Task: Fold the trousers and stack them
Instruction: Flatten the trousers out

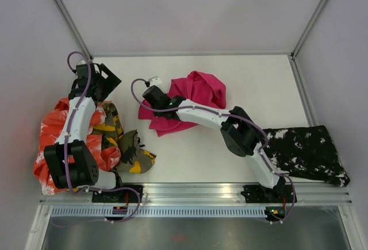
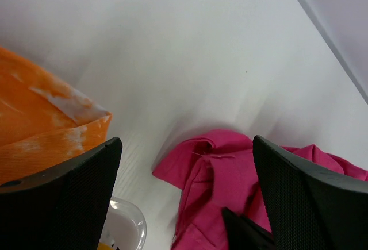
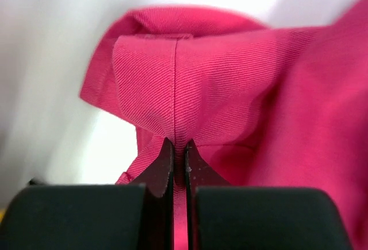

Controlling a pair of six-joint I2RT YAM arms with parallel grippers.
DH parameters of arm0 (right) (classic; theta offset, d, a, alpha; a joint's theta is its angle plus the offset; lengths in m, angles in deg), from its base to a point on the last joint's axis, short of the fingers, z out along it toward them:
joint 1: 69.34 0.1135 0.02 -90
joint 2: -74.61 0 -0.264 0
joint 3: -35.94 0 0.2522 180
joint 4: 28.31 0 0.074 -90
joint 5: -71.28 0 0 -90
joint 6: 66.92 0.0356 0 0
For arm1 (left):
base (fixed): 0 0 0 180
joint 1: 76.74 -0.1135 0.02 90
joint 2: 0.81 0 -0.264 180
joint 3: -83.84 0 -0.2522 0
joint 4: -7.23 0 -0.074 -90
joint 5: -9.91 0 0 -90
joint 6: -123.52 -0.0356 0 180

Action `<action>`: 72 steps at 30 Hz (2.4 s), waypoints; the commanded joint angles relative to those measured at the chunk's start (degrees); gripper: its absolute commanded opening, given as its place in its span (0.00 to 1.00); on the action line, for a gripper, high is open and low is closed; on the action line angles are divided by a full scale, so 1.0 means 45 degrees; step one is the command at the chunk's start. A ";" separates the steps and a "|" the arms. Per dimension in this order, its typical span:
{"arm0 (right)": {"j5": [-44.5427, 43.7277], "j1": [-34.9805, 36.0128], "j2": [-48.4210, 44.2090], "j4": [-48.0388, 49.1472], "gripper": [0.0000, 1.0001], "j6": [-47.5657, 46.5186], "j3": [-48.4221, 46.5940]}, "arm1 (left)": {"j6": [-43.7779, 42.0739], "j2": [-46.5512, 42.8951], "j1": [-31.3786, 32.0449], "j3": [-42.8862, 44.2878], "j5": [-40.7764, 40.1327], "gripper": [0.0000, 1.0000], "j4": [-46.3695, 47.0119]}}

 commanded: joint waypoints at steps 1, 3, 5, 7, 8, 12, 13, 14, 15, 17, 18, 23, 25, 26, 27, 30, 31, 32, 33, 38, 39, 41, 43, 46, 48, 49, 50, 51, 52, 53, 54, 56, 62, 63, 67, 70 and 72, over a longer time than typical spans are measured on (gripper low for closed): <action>-0.0543 -0.0511 -0.3344 -0.0298 0.00 -0.0361 0.0069 | -0.0959 -0.0360 0.0152 0.0515 0.1100 1.00 -0.0471; -0.0329 -0.0980 -0.4227 -0.0220 0.00 -0.0050 0.0418 | -0.0998 -0.0594 0.0289 0.0632 0.1180 1.00 -0.0354; -0.0172 -0.1583 -0.5399 0.0111 0.00 0.0400 0.0849 | -0.1173 -0.0731 0.0562 0.0963 0.1257 1.00 -0.0334; 0.0276 -0.2092 -0.6221 0.0464 0.00 0.0635 0.1494 | -0.1388 -0.0848 0.0816 0.1296 0.1646 1.00 -0.0334; 0.0433 -0.2655 -0.6397 0.0445 0.00 0.0655 0.1553 | -0.1389 -0.0984 0.0952 0.1316 0.1784 1.00 -0.0315; 0.0571 -0.3889 -0.7568 0.0347 0.00 0.0733 0.2409 | -0.1506 -0.1221 0.1792 0.1355 0.1804 1.00 -0.0080; 0.0474 -0.4143 -0.8170 0.0347 0.00 0.0733 0.2645 | -0.1564 -0.1162 0.2335 0.1432 0.1882 1.00 -0.0022; 0.0435 -0.4571 -0.8447 0.0367 0.00 0.0791 0.2822 | -0.1584 -0.1123 0.2611 0.1452 0.1941 1.00 0.0017; 0.0454 -0.4846 -0.8740 0.0347 0.00 0.0811 0.3229 | -0.1642 -0.1065 0.2865 0.1472 0.1941 1.00 0.0230; 0.0473 -0.5607 -0.9405 0.0347 0.00 0.0715 0.3660 | -0.1857 -0.0792 0.3860 0.1550 0.1688 1.00 0.0485; 0.0454 -0.5881 -0.9852 0.0347 0.00 0.0656 0.3818 | -0.1935 -0.0655 0.4173 0.1628 0.1552 1.00 0.0660; 0.0609 -0.7815 -1.1300 0.0328 0.00 0.0753 0.5806 | -0.1644 0.0867 0.6030 0.2506 0.0944 1.00 0.0662; 0.0688 -0.8186 -1.1769 0.0211 0.00 0.0636 0.6336 | -0.1584 0.1336 0.6674 0.2955 0.1159 1.00 0.1012; 0.0804 -0.8517 -1.1906 0.0191 0.00 0.0655 0.6822 | -0.1661 0.1822 0.6947 0.3131 0.1392 1.00 0.1149; 0.1289 -0.8656 -1.2139 0.0210 0.00 0.0675 0.7040 | -0.1759 0.2097 0.7201 0.3287 0.1588 1.00 0.1363; 0.3002 -0.8930 -1.2200 0.0249 0.00 0.0539 0.7569 | -0.1994 0.3366 0.8430 0.3698 0.2038 1.00 0.2631; 0.3515 -0.8930 -1.2161 0.0250 0.00 0.0248 0.7589 | -0.1975 0.3737 0.8569 0.4008 0.2232 1.00 0.3215; 0.3965 -0.8930 -1.2142 0.0269 0.00 0.0206 0.7705 | -0.1936 0.4649 0.8725 0.4282 0.2312 1.00 0.3356; 0.4762 -0.8930 -1.2161 0.0269 0.00 0.0283 0.7764 | -0.1800 0.5142 0.8940 0.5019 0.2525 1.00 0.3396; 0.6235 -0.8930 -1.2531 0.0561 0.00 0.0596 0.8466 | 0.0091 0.7196 0.9312 0.6588 0.1886 1.00 0.3513; 0.6235 -0.8930 -1.2706 0.0601 0.00 0.0655 0.8584 | 0.0811 0.7526 0.9410 0.6667 0.1573 1.00 0.3688; 0.6332 -0.8930 -1.2883 0.0776 0.00 0.0617 0.8857 | 0.1712 0.7821 0.9430 0.6745 0.0850 1.00 0.4097; 0.6352 -0.8930 -1.3098 0.0796 0.00 0.0616 0.9033 | 0.2807 0.8192 0.9430 0.6862 0.0283 1.00 0.4314; 0.6450 -0.8930 -1.3352 0.0854 0.00 0.0713 0.9229 | 0.4330 0.8680 0.9430 0.7058 -0.0011 1.00 0.4528; 0.6703 -0.8930 -1.3430 0.0952 0.00 0.0985 0.9463 | 0.5343 0.8896 0.9488 0.7039 -0.0012 0.99 0.5091; 0.6820 -0.8930 -1.3411 0.0991 0.00 0.1103 0.9541 | 0.5582 0.9090 0.9527 0.7039 -0.0012 0.93 0.5289; 0.7208 -0.8930 -1.3392 0.1030 0.00 0.1182 0.9697 | 0.5739 0.9170 0.9567 0.7058 -0.0321 0.90 0.5484; 0.7308 -0.8950 -1.3372 0.1089 0.00 0.1221 0.9776 | 0.5895 0.9248 0.9664 0.7097 -0.0382 0.86 0.5950; 0.7387 -0.8931 -1.3391 0.1109 0.00 0.1415 0.9854 | 0.5858 0.9307 0.9703 0.7097 -0.0441 0.82 0.6709; 0.7445 -0.8930 -1.3430 0.1128 0.00 0.1456 0.9971 | 0.5838 0.9442 0.9742 0.7136 -0.0461 0.82 0.7084; 0.7562 -0.8950 -1.3469 0.1128 0.00 0.1456 1.0010 | 0.5819 0.9521 0.9781 0.7233 -0.0422 0.82 0.7436; 0.7602 -0.8930 -1.3644 0.1128 0.00 0.1514 1.0128 | 0.5915 0.9716 0.9782 0.7390 -0.0441 0.89 0.8140; 0.7231 -0.8930 -1.4016 0.1109 0.00 0.1495 1.0537 | 0.6443 0.9971 0.9782 0.7332 -0.0404 0.98 1.0771; 0.7231 -0.8930 -1.4016 0.1128 0.00 0.1476 1.0596 | 0.6463 1.0126 0.9782 0.7332 -0.0209 0.97 1.1205; 0.7173 -0.8930 -1.4036 0.1128 0.00 0.1612 1.0986 | 0.6249 1.0225 0.9782 0.7176 0.0180 0.97 1.2887; 0.7134 -0.8950 -1.4075 0.1128 0.00 0.1690 1.1318 | 0.6170 0.9876 0.9782 0.6728 0.0009 0.97 1.3357; 0.7172 -0.8930 -1.4094 0.1128 0.00 0.1749 1.1533 | 0.6268 0.9679 0.9782 0.6317 -0.0596 0.98 1.3435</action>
